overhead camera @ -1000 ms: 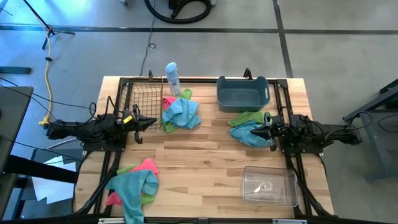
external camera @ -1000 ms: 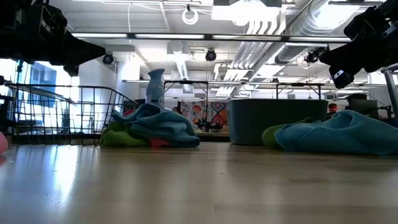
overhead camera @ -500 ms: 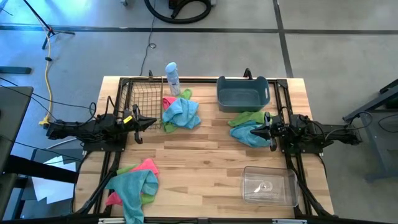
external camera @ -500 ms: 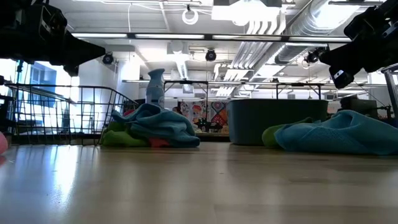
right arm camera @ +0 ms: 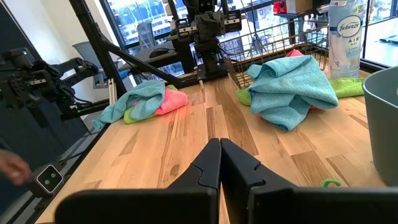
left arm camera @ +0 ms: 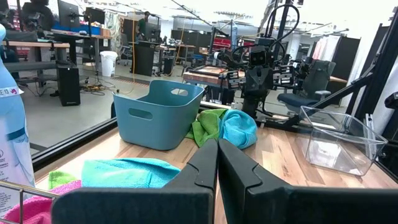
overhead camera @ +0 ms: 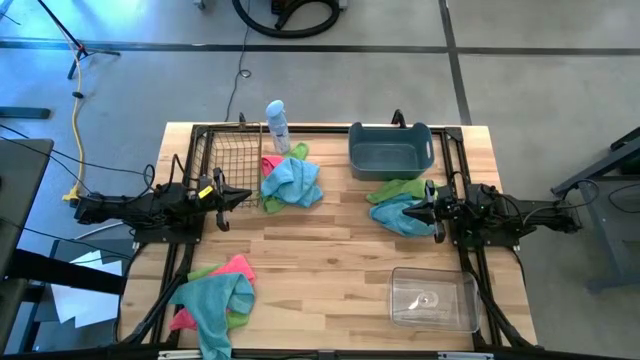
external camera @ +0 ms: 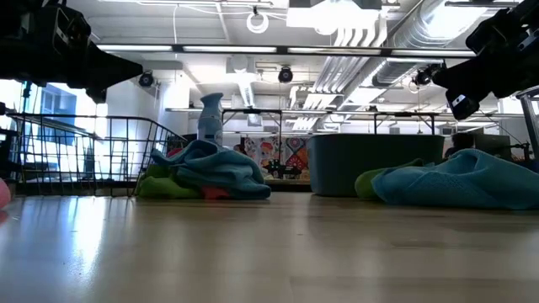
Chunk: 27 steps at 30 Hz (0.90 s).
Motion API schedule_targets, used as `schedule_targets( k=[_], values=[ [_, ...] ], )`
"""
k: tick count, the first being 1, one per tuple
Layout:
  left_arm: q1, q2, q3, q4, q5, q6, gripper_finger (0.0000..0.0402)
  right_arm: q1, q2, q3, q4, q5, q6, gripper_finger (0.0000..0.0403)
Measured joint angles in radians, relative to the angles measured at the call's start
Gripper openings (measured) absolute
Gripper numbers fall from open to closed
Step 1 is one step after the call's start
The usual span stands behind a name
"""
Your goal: Sort microfiber towel by color & place in baskets
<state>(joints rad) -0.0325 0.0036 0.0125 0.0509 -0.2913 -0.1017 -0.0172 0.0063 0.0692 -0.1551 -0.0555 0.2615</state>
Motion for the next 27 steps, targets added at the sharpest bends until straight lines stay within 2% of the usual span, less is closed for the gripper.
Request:
schedule_targets(
  k=[18, 27],
  values=[
    [0.0, 0.0, 0.0, 0.0, 0.0, 0.0, 0.0, 0.0, 0.0, 0.0, 0.015, 0.0, 0.0, 0.0],
    [0.0, 0.0, 0.0, 0.0, 0.0, 0.0, 0.0, 0.0, 0.0, 0.0, 0.187, 0.008, 0.0, 0.0]
  ],
)
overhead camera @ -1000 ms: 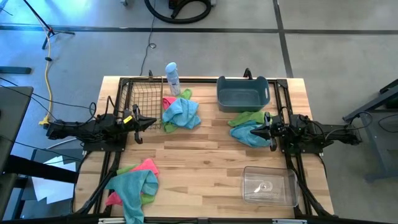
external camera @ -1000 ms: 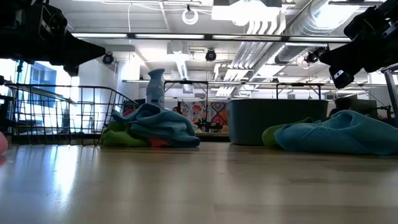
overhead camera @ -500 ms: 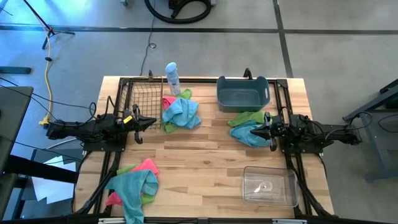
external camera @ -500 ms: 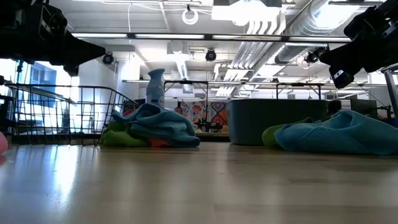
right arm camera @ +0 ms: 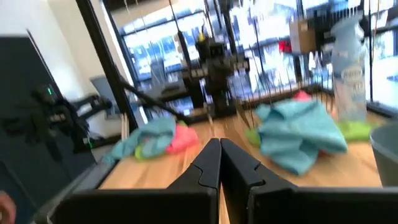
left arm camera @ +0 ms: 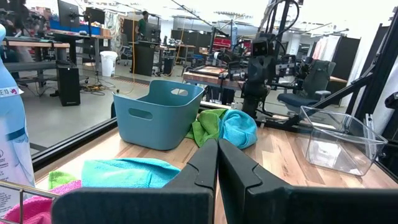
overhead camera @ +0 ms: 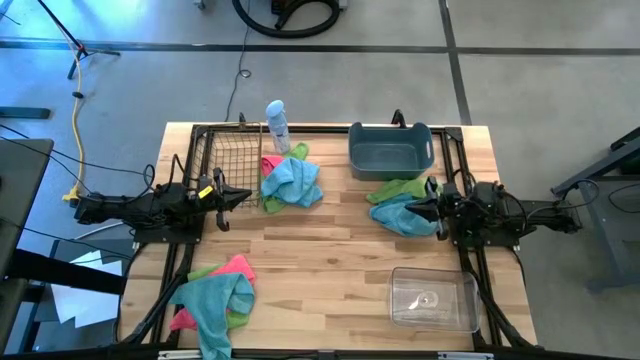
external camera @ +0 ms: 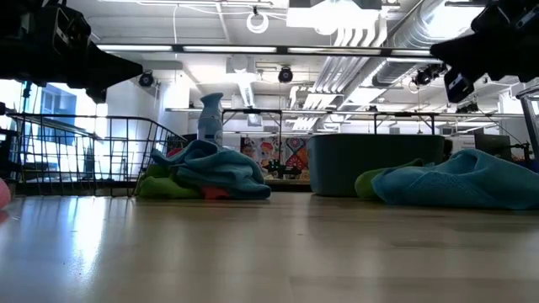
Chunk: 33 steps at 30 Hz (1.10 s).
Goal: Sort microfiber towel by color & place in baskets
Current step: Put the top right blue towel into the blue bin
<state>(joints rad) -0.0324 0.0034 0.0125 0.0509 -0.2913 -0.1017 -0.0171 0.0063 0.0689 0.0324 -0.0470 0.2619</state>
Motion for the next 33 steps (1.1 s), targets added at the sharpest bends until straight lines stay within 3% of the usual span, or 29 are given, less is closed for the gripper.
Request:
schedule_targets(
  k=[8, 17, 23, 28, 33],
  values=[
    [0.0, 0.0, 0.0, 0.0, 0.0, 0.0, 0.0, 0.0, 0.0, 0.0, 0.209, 0.24, 0.124, 0.0],
    [0.0, 0.0, 0.0, 0.0, 0.0, 0.0, 0.0, 0.0, 0.0, 0.0, 0.287, 0.518, 0.162, 0.0],
    [0.0, 0.0, 0.0, 0.0, 0.0, 0.0, 0.0, 0.0, 0.0, 0.0, 0.42, 0.512, 0.17, 0.0],
    [0.0, 0.0, 0.0, 0.0, 0.0, 0.0, 0.0, 0.0, 0.001, 0.024, 0.622, 0.507, 0.034, 0.0],
    [0.0, 0.0, 0.0, 0.0, 0.0, 0.0, 0.0, 0.0, 0.016, 0.155, 0.61, 0.505, -0.12, 0.0]
  ],
)
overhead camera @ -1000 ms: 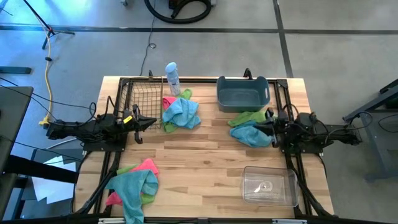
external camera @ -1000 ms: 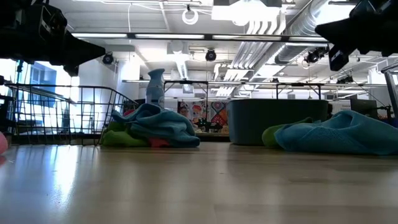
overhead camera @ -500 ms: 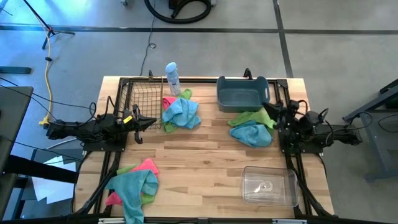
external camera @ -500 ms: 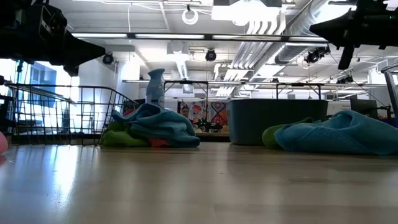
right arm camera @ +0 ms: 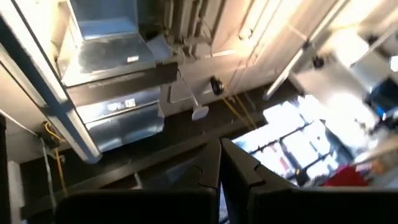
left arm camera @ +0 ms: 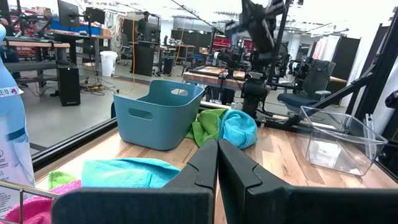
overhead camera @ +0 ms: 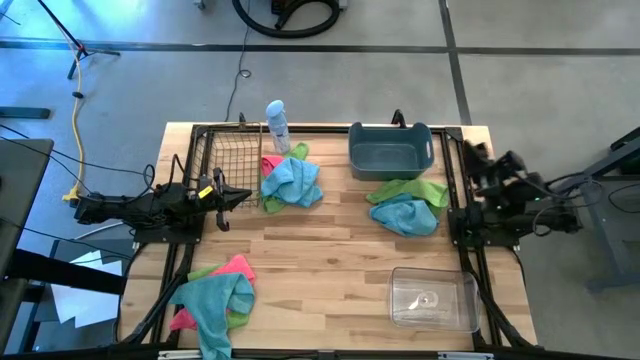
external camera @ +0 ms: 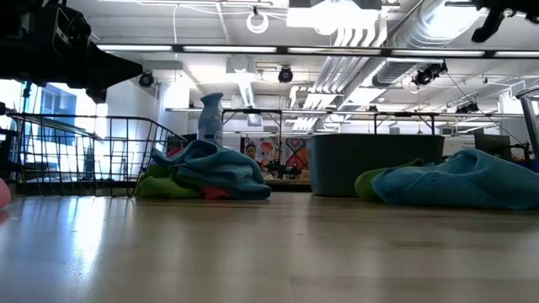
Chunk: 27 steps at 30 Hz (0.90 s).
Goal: Sort microfiber towel by color & place in baskets
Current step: Put the top right blue towel into the blue bin
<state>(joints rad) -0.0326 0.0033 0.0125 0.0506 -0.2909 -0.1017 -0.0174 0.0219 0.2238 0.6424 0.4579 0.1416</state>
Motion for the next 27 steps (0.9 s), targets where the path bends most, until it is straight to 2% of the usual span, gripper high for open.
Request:
schedule_targets(
  k=[6, 12, 19, 23, 27],
  values=[
    [0.0, 0.0, 0.0, 0.0, 0.0, 0.0, 0.0, 0.0, 0.093, 0.233, -0.15, 0.001, -0.185, 0.0],
    [0.0, 0.0, 0.0, 0.0, 0.0, 0.0, 0.0, 0.0, 0.248, 0.457, -0.378, 0.006, -0.261, 0.0],
    [0.0, 0.0, 0.0, 0.0, 0.0, 0.0, 0.0, 0.0, 0.425, 0.58, -0.496, 0.068, -0.3, 0.0003],
    [0.0, 0.0, 0.0, 0.0, 0.0, 0.0, 0.0, -0.001, 0.514, 0.655, -0.613, 0.116, -0.289, 0.0039],
    [0.0, 0.0, 0.0, 0.0, 0.0, 0.0, 0.0, -0.001, 0.595, 0.781, -0.768, 0.118, -0.211, 0.0113]
  ],
)
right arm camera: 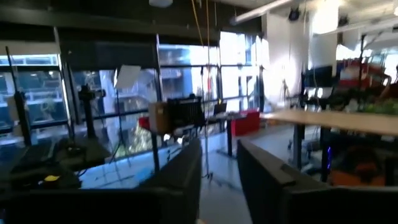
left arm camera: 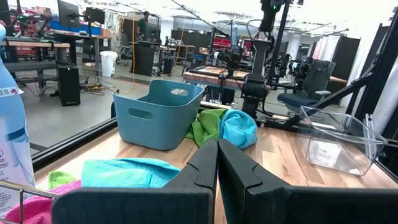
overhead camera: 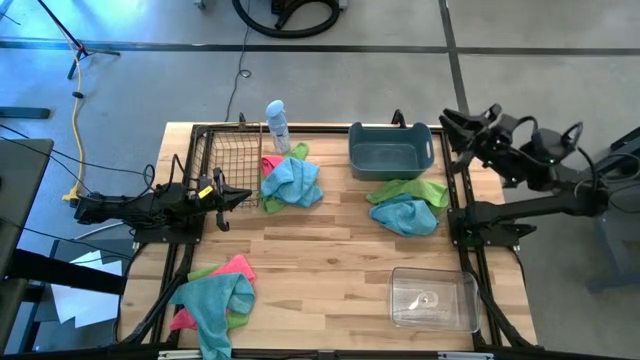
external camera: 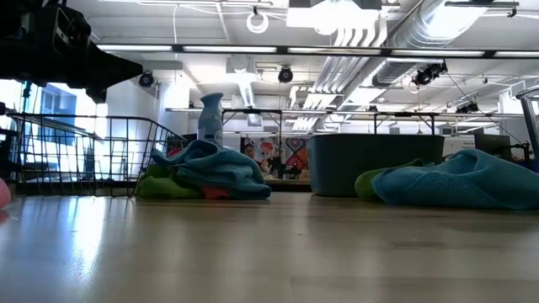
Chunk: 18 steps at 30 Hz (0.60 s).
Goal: Sort microfiber towel by color & place in baskets
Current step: Put the top right blue towel into the blue bin
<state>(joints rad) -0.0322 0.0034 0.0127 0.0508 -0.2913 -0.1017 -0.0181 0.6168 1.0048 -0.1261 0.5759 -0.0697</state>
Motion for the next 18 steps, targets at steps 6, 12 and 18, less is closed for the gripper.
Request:
schedule_targets(
  k=[6, 12, 18],
  values=[
    [0.0, 0.0, 0.0, 0.0, 0.0, 0.0, 0.0, 0.0, 0.108, 0.197, -0.285, 0.035, 0.137, 0.0243],
    [0.0, 0.0, 0.0, 0.0, 0.0, 0.0, 0.0, 0.0, 0.196, 0.339, -0.555, 0.009, 0.17, 0.0316],
    [0.0, 0.0, 0.0, 0.0, 0.0, 0.0, 0.0, 0.0, 0.245, 0.415, -0.7, -0.058, 0.257, 0.0323]
  ],
)
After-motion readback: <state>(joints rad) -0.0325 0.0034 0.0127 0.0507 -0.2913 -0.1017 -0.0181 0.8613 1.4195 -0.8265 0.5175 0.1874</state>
